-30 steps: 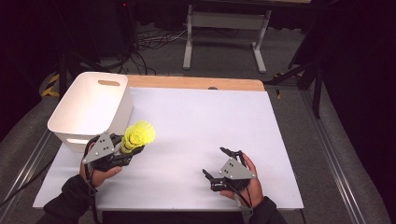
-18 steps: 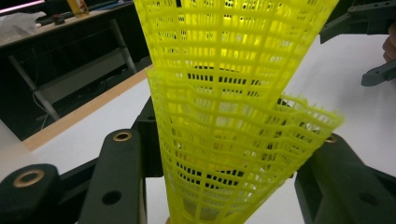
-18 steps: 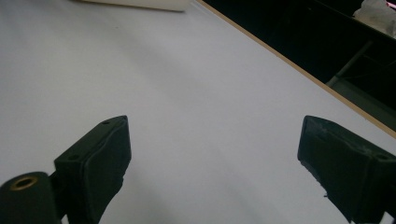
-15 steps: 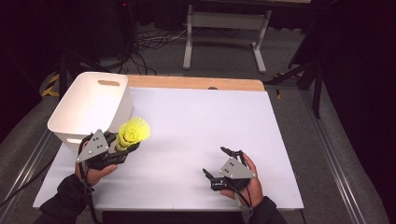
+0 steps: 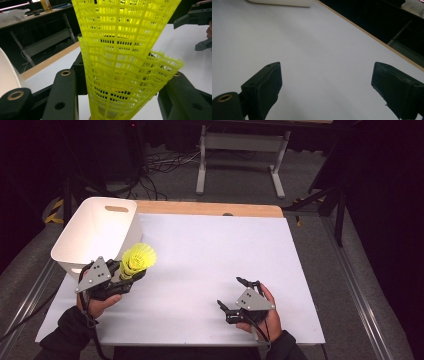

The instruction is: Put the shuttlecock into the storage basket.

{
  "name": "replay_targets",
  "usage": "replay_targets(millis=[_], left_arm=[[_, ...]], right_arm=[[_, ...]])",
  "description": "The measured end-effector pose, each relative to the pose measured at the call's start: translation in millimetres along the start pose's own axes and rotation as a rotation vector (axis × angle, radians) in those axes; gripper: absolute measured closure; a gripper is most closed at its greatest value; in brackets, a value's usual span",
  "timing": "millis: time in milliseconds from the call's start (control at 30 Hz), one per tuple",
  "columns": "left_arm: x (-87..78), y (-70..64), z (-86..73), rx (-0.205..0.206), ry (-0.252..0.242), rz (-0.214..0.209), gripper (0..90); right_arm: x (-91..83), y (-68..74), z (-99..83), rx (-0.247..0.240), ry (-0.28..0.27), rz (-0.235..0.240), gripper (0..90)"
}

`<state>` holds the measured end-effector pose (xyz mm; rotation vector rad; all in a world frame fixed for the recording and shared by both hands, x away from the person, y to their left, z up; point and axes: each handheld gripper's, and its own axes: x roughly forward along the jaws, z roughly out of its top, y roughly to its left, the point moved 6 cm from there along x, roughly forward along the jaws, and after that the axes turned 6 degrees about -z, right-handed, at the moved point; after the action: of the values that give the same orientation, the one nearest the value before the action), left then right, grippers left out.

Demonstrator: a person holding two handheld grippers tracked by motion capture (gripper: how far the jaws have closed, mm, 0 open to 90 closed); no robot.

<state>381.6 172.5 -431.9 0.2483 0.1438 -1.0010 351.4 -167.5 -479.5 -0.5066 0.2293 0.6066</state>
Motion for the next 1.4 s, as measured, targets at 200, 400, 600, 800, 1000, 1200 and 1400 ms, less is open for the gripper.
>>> replay_targets(millis=[200, 400, 600, 800, 1000, 1200, 1400], left_arm=[[-4.4, 2.5, 2.5, -0.005, -0.009, 0.012, 52.3], [-8.7, 6.9, 4.3, -0.010, -0.024, 0.024, 52.4], [-11.3, 8.7, 5.8, -0.024, -0.038, 0.022, 52.4], [-15.9, 12.9, 7.4, -0.025, -0.047, 0.035, 52.6], [-20.2, 15.9, 8.7, -0.032, -0.059, 0.045, 52.5], [-23.1, 20.1, 8.1, -0.042, -0.066, 0.054, 52.5], [-28.5, 24.3, 8.6, -0.045, -0.070, 0.067, 52.3]], right_arm=[[-0.5, -2.4, -0.3, 0.018, -0.005, -0.002, 10.8], [-0.2, -3.8, -1.0, 0.035, -0.006, 0.001, 10.9], [1.0, -4.5, -2.5, 0.043, -0.001, 0.002, 10.9], [0.7, -5.6, -2.7, 0.039, 0.000, -0.002, 11.0], [0.8, -5.0, -2.2, 0.034, -0.001, -0.002, 11.0], [0.6, -6.1, -2.7, 0.033, 0.000, -0.010, 11.0], [1.2, -6.1, -3.2, 0.029, 0.003, -0.009, 11.0]])
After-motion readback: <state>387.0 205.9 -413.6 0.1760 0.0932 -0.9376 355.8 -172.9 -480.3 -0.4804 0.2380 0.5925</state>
